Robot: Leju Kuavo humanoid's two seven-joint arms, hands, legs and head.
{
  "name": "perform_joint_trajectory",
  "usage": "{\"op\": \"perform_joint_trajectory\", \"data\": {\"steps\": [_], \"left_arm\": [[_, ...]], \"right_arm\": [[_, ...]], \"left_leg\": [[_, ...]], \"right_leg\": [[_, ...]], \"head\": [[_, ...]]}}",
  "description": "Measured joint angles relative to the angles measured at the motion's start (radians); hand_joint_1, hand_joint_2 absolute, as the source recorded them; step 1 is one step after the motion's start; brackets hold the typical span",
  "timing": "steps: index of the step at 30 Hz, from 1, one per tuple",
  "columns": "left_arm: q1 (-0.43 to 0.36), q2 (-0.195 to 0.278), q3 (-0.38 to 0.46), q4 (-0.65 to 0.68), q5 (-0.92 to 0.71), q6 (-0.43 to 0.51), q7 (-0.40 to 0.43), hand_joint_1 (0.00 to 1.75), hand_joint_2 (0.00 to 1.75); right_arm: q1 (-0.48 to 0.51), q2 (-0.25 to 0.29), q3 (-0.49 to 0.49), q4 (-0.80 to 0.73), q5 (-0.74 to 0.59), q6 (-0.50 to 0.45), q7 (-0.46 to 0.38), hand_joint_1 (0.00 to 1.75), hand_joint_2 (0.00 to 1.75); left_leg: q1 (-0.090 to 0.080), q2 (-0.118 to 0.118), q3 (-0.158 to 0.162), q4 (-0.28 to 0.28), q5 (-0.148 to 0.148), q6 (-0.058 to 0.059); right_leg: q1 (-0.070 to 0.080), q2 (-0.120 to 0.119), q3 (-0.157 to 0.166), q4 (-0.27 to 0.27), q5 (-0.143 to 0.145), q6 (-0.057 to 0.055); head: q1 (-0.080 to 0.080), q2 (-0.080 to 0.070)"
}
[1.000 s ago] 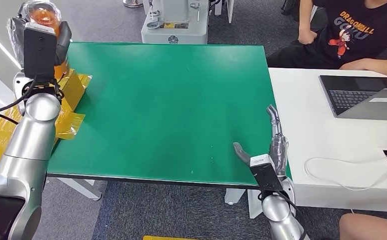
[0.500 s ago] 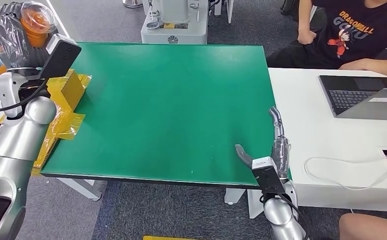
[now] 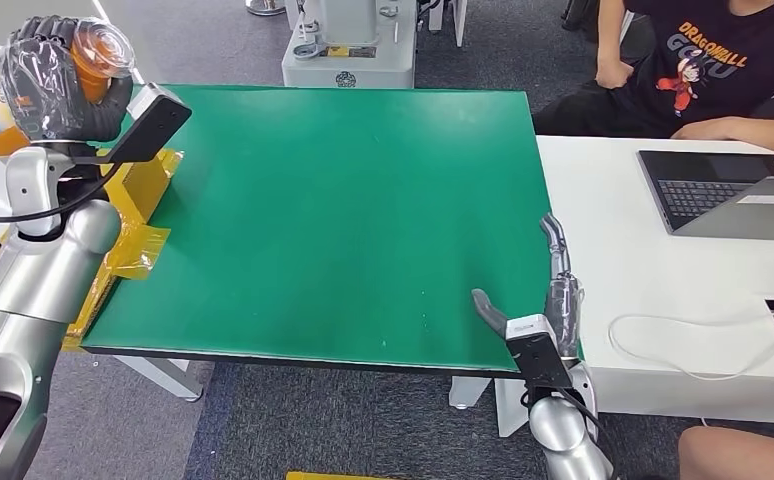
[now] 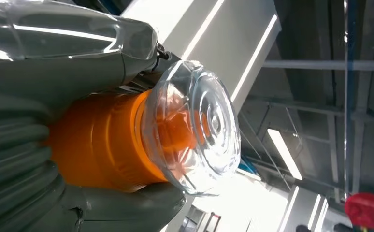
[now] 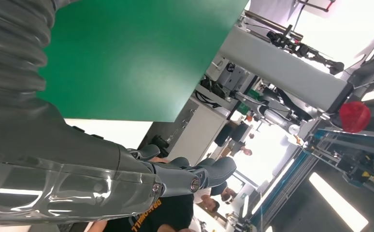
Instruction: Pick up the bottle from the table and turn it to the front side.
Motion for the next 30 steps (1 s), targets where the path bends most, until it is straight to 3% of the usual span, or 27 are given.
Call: {"op": "perform_joint_trajectory", "data": {"steps": [15, 23, 30], "left_arm": [[-0.006, -0.066, -0.078, 0.111, -0.137, -0.235, 0.074, 1.75, 1.75], [-0.002, -0.139, -0.154, 0.235, -0.201, -0.389, -0.006, 1.75, 1.75], [-0.004, -0.171, -0.175, 0.385, -0.199, -0.423, -0.034, 1.75, 1.75]], "right_arm": [[0.037, -0.019, -0.009, -0.069, 0.001, 0.024, 0.017, 0.0, 1.75], [0.042, -0.033, -0.016, -0.093, -0.006, 0.057, 0.023, 0.0, 1.75], [0.025, -0.035, -0.013, -0.077, -0.03, 0.065, 0.02, 0.0, 1.75]], "left_leg": [[0.0, 0.0, 0.0, 0.0, 0.0, 0.0], [0.0, -0.001, 0.0, 0.0, 0.0, 0.0], [0.0, 0.002, 0.0, 0.0, 0.0, 0.0]], "right_leg": [[0.0, 0.0, 0.0, 0.0, 0.0, 0.0], [0.0, -0.001, 0.001, 0.0, 0.0, 0.0], [0.0, 0.001, 0.0, 0.0, 0.001, 0.0]], "head": [[0.0, 0.0], [0.0, 0.0], [0.0, 0.0]]}}
